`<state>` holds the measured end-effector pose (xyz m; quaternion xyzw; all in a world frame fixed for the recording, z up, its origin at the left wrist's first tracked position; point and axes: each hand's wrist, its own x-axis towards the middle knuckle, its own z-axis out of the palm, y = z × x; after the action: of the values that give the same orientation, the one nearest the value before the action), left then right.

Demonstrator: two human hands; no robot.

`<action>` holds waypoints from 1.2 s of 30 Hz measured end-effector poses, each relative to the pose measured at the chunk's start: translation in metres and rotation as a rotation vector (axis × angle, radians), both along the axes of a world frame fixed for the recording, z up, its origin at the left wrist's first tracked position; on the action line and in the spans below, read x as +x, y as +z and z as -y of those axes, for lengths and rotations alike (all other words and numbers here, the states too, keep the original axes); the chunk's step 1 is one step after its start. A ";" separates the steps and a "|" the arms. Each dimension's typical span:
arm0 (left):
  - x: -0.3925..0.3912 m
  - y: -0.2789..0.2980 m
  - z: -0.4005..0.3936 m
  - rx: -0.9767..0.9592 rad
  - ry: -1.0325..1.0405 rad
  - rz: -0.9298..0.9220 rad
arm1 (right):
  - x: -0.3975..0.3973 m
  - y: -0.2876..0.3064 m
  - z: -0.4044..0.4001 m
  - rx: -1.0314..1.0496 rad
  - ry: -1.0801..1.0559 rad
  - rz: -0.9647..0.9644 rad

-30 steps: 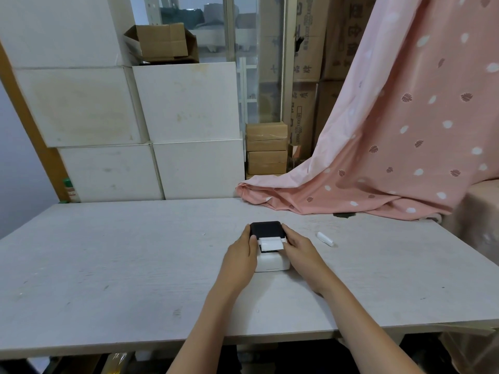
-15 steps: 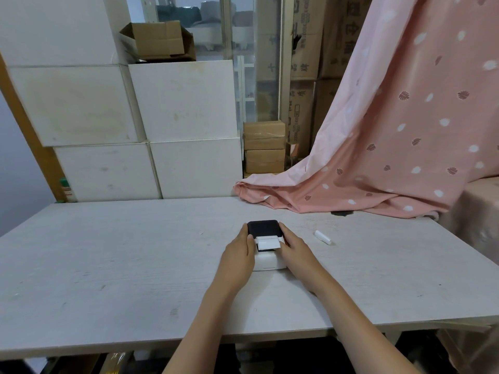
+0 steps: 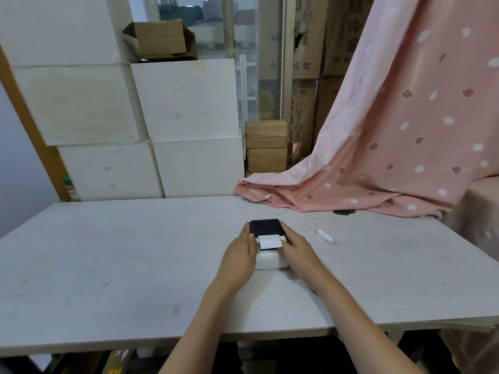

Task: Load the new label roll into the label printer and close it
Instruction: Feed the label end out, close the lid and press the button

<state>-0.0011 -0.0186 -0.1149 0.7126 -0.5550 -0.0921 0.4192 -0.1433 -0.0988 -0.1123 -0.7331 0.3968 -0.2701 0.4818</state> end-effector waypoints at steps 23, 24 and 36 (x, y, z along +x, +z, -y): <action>0.000 0.000 -0.002 0.030 0.002 -0.020 | -0.003 -0.001 0.001 -0.029 0.003 0.039; 0.000 0.000 -0.003 0.030 0.002 -0.022 | -0.003 -0.001 0.001 -0.030 0.004 0.035; 0.000 -0.001 -0.002 0.034 0.008 -0.024 | -0.006 0.005 -0.003 -0.036 0.043 0.082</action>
<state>-0.0013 -0.0170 -0.1163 0.7207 -0.5454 -0.1084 0.4139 -0.1496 -0.0953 -0.1073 -0.7384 0.3558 -0.2966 0.4900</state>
